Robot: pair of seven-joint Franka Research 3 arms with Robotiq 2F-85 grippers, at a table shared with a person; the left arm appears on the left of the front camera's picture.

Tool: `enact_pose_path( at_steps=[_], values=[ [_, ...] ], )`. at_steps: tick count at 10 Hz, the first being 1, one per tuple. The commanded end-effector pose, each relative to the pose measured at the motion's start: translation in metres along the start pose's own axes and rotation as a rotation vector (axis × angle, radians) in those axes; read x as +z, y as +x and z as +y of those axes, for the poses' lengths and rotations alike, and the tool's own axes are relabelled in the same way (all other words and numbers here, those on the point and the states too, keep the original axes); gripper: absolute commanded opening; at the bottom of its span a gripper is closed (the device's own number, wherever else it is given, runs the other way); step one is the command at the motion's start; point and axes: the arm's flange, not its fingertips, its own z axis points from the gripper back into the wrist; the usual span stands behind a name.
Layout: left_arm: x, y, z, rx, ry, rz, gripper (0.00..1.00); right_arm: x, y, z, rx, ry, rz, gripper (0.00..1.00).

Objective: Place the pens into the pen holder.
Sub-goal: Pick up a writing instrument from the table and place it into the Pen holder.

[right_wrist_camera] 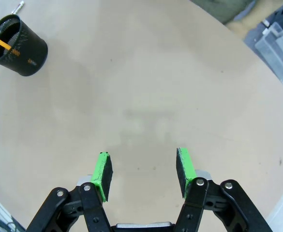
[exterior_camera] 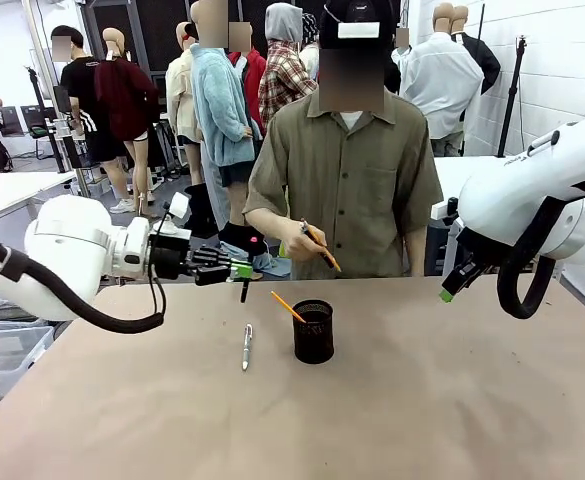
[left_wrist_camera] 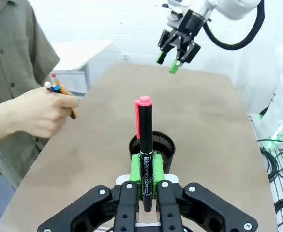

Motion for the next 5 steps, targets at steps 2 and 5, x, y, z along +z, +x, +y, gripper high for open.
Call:
enact_pose_path(
  at_steps=[2,5],
  values=[
    [0.022,-0.009,-0.004,-0.026,0.04,-0.007,0.0,-0.003,-0.004,-0.002,0.011,0.004,-0.026,0.67],
    [0.172,-0.039,-0.084,-0.141,0.165,-0.162,0.0,-0.003,-0.004,-0.002,0.011,0.004,-0.026,0.67]
  ],
)
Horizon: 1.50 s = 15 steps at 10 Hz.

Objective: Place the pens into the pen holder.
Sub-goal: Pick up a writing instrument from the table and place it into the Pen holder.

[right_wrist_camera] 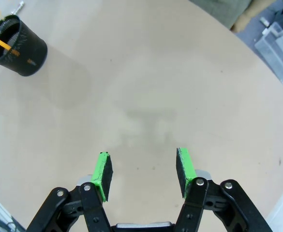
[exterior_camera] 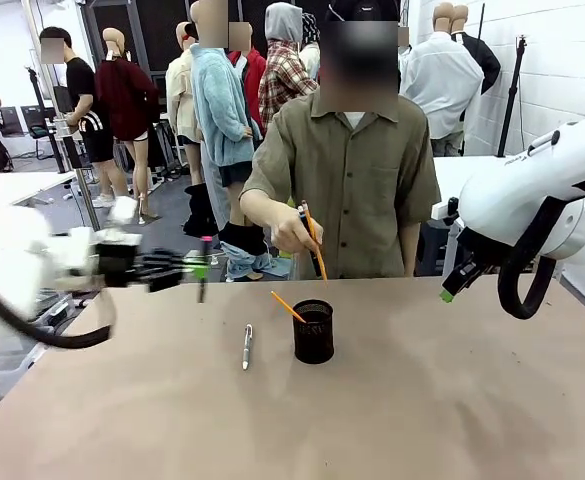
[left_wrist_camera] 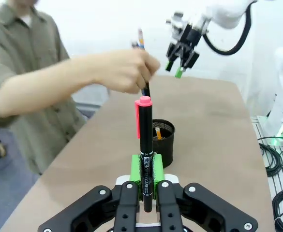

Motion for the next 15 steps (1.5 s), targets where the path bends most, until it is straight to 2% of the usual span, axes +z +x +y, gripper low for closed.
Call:
enact_pose_path(
  at_steps=[1,2,3,4,6,8,10,11,14,15],
  values=[
    [0.094,-0.016,-0.051,-0.138,0.025,-0.103,0.0,-0.004,-0.003,-0.001,0.012,0.004,-0.025,0.67],
    [0.128,-0.033,-0.067,-0.155,0.048,-0.15,0.0,-0.004,-0.003,-0.001,0.012,0.004,-0.025,0.67],
    [0.159,-0.054,-0.079,-0.118,0.109,-0.226,0.0,-0.004,-0.003,-0.001,0.012,0.004,-0.025,0.67],
    [0.174,-0.069,-0.088,-0.099,0.137,-0.3,0.0,-0.004,-0.003,-0.001,0.012,0.004,-0.025,0.67],
    [0.169,-0.077,-0.078,-0.085,0.118,-0.349,0.0,-0.004,-0.003,-0.001,0.012,0.004,-0.025,0.67],
    [0.14,-0.059,-0.059,-0.083,0.039,-0.374,0.0,-0.004,-0.003,-0.001,0.012,0.004,-0.025,0.67],
    [0.087,-0.033,-0.04,-0.092,-0.09,-0.399,0.0,-0.004,-0.003,-0.001,0.012,0.004,-0.025,0.67],
    [0.061,-0.017,-0.03,-0.083,-0.109,-0.382,0.0,-0.004,-0.003,-0.001,0.012,0.004,-0.025,0.67],
    [-0.047,0.036,0.001,-0.019,-0.166,-0.248,0.0,-0.004,-0.003,-0.001,0.012,0.004,-0.025,0.67],
    [-0.07,0.047,0.013,0.0,-0.198,-0.246,0.0,-0.004,-0.003,-0.001,0.012,0.004,-0.025,0.67]
  ],
)
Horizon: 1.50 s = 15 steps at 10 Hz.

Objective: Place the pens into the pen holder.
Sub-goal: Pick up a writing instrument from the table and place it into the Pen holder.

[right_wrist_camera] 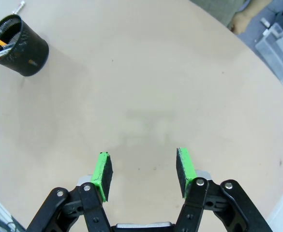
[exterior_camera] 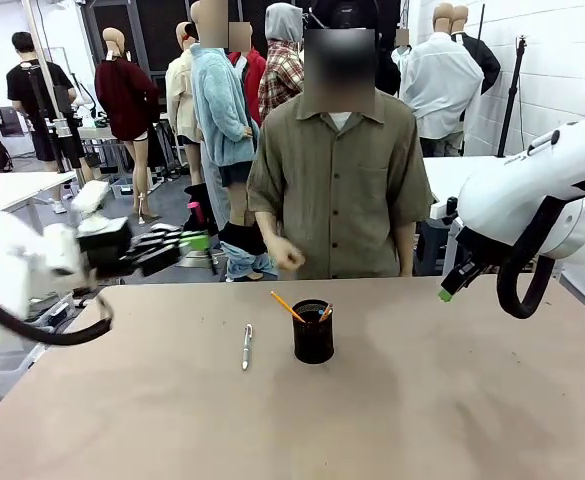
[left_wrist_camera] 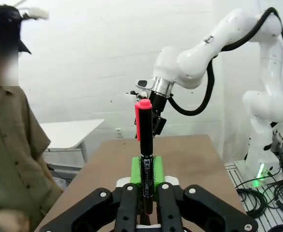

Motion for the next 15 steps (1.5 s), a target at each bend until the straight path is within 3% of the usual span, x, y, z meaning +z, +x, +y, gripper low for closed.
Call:
enact_pose_path(
  at_steps=[1,5,6,7,9,10,12,15],
  values=[
    [-0.032,0.004,0.034,0.049,-0.051,0.045,0.0,-0.004,-0.005,-0.003,0.008,0.002,-0.023,0.67],
    [-0.122,-0.014,0.074,0.167,-0.113,0.21,0.0,-0.004,-0.005,-0.003,0.008,0.002,-0.023,0.67],
    [-0.136,-0.019,0.079,0.258,-0.036,0.336,0.0,-0.004,-0.005,-0.003,0.008,0.002,-0.023,0.67],
    [-0.111,-0.01,0.058,0.121,-0.085,0.151,0.0,-0.004,-0.005,-0.003,0.008,0.002,-0.023,0.67],
    [-0.111,-0.01,0.058,0.121,-0.085,0.151,0.0,-0.004,-0.005,-0.003,0.008,0.002,-0.023,0.67],
    [-0.125,-0.019,0.067,0.164,-0.071,0.212,0.0,-0.004,-0.005,-0.003,0.008,0.002,-0.023,0.67],
    [-0.138,-0.035,0.081,0.13,-0.253,0.159,0.0,-0.004,-0.005,-0.003,0.008,0.002,-0.023,0.67],
    [-0.155,-0.062,0.115,0.132,-0.318,0.146,0.0,-0.004,-0.005,-0.003,0.008,0.002,-0.023,0.67]
  ],
)
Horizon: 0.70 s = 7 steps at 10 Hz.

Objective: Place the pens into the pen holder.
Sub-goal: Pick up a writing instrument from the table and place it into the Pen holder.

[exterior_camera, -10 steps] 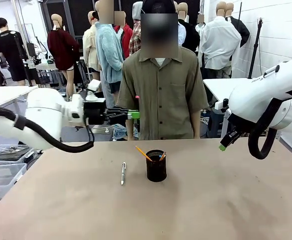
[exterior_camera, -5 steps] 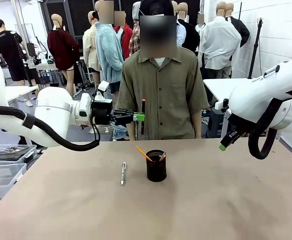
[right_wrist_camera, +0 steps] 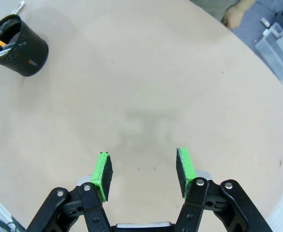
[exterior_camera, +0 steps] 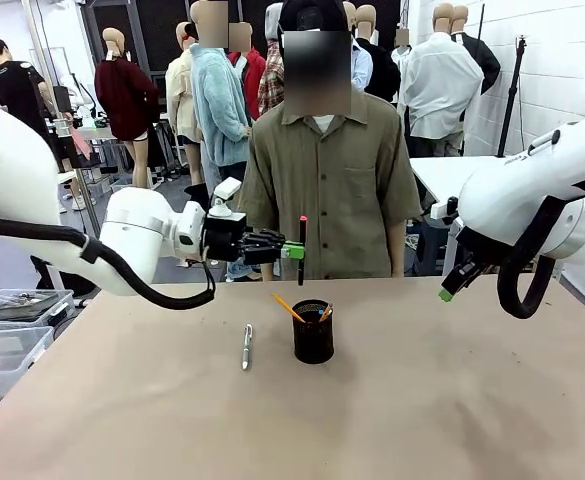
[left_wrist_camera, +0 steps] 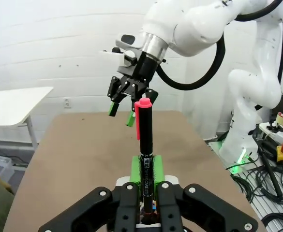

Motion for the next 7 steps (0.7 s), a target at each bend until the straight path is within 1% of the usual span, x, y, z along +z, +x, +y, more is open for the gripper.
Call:
enact_pose_path(
  at_steps=[1,2,5,7],
  values=[
    [-0.004,-0.012,0.039,0.005,-0.021,0.0,0.0,-0.004,-0.004,-0.002,0.01,0.002,-0.023,0.67],
    [-0.009,-0.021,0.045,0.029,-0.047,-0.015,0.0,-0.004,-0.004,-0.002,0.01,0.002,-0.023,0.67],
    [-0.03,-0.046,0.046,0.05,-0.111,0.013,0.0,-0.004,-0.004,-0.002,0.01,0.002,-0.023,0.67],
    [-0.031,-0.061,0.046,0.067,-0.084,0.033,0.0,-0.004,-0.004,-0.002,0.01,0.002,-0.023,0.67]
  ],
)
